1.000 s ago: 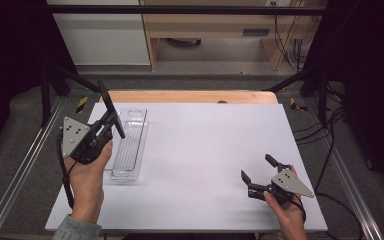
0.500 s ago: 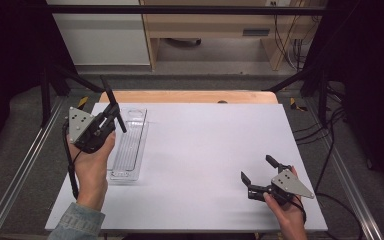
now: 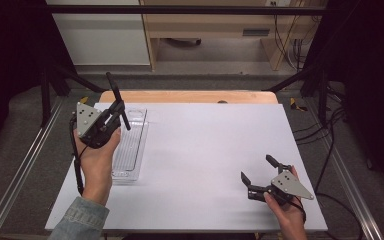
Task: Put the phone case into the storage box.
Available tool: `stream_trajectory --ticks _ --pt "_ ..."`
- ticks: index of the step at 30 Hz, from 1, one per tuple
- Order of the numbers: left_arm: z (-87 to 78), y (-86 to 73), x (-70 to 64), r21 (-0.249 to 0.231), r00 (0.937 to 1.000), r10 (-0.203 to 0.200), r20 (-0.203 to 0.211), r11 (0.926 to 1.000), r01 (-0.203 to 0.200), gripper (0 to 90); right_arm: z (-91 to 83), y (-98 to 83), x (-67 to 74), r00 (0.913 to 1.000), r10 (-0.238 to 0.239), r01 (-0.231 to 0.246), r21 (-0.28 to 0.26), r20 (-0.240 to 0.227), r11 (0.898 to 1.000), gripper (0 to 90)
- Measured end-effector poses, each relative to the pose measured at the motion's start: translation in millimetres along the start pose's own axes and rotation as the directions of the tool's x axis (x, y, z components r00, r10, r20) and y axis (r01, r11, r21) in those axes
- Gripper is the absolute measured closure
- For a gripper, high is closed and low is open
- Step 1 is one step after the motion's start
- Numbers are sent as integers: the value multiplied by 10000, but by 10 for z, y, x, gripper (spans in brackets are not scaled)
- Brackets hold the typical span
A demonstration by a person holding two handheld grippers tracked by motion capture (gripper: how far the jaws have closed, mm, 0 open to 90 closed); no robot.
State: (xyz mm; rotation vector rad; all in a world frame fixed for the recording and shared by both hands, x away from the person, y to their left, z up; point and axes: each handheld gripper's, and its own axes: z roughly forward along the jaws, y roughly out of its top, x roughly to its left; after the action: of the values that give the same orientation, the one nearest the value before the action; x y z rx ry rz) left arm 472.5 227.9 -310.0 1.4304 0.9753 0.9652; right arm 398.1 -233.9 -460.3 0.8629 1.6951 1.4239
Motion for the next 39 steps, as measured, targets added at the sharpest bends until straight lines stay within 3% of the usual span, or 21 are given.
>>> stream_trajectory --ticks 11,27,33,39 --pt "45 -19 -8 162 10000 15 -2 9999 -15 831 2 -12 -11 10000 -1 1 -7 72 10000 24" --pt "-44 -147 47 462 10000 70 -62 9989 -67 831 -8 -7 -21 10000 62 -62 -2 57 10000 24" --pt "56 -168 123 573 9997 -135 -227 9982 148 831 -20 -4 -33 9999 110 -109 -57 93 9999 24" --pt "80 -164 161 369 9987 -364 -366 9986 378 831 -15 -3 -20 10000 89 -89 -77 39 9999 24"
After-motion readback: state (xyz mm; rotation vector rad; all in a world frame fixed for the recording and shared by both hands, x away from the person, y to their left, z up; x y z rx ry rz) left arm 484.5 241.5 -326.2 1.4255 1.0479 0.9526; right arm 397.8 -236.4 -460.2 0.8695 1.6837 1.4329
